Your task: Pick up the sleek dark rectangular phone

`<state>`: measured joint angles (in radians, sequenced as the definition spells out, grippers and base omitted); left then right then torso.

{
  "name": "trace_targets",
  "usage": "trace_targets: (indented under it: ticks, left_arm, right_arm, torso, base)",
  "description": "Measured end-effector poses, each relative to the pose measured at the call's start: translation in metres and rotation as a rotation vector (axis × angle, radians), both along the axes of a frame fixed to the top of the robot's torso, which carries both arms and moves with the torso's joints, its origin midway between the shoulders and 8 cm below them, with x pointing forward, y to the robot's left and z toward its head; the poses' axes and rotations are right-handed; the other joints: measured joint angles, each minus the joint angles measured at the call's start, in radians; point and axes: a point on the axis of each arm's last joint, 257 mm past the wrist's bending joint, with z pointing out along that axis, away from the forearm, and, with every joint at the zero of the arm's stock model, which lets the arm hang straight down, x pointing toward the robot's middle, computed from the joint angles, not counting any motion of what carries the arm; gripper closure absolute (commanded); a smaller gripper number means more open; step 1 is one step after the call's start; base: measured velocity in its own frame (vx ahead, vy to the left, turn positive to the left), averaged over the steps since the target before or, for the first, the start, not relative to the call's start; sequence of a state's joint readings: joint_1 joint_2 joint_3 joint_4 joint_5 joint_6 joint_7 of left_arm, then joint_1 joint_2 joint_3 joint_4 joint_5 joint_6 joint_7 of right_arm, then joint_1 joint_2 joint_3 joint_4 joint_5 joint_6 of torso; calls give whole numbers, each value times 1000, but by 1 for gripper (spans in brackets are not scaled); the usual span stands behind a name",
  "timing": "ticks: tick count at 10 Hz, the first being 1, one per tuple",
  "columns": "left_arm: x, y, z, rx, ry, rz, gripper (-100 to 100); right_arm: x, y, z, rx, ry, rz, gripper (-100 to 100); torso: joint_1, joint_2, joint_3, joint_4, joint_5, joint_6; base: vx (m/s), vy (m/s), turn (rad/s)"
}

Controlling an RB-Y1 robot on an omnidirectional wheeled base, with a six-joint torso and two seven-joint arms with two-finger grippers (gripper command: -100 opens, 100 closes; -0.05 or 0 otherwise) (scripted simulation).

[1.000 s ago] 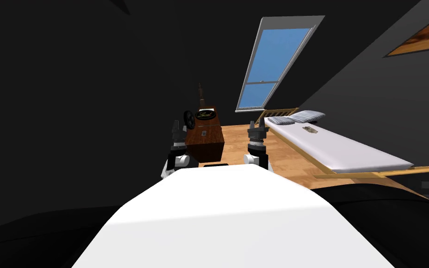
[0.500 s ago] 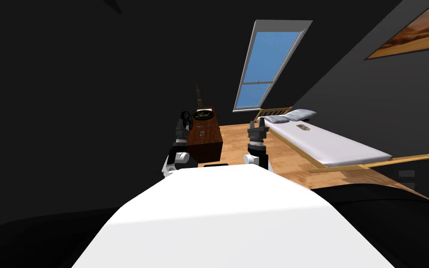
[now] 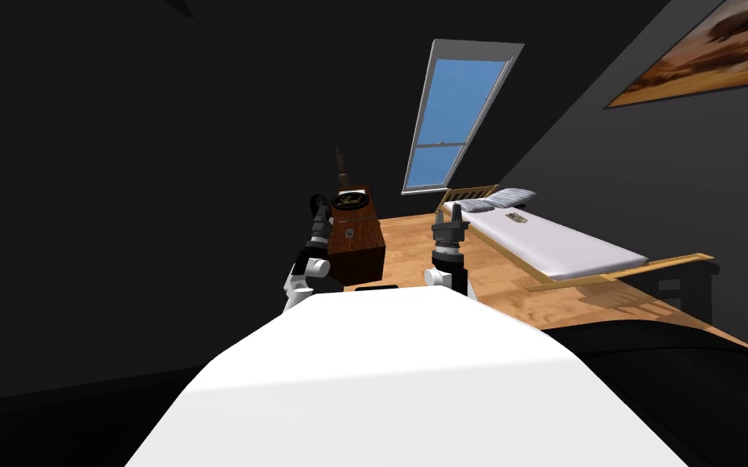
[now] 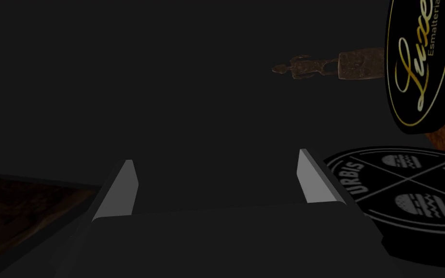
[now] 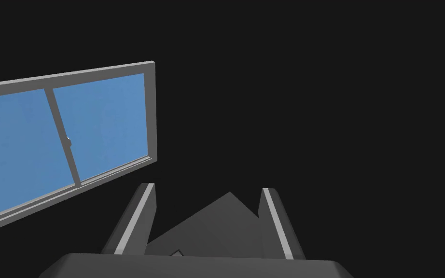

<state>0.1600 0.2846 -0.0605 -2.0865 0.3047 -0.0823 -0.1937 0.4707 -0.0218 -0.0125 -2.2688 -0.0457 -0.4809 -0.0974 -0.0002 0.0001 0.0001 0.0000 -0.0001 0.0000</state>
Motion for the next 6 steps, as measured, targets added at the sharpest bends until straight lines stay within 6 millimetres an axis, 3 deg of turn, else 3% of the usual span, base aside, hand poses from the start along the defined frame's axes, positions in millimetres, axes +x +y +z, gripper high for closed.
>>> trace_targets:
  ticks: [6]
  left_arm:
    - [31, -10, -25, 70, 127, -36, -100]
  right_arm:
    - [0, 0, 0, 0, 0, 0, 0]
  torso:
    - [0, 0, 0, 0, 0, -1]
  base:
    - [-6, -2, -89]
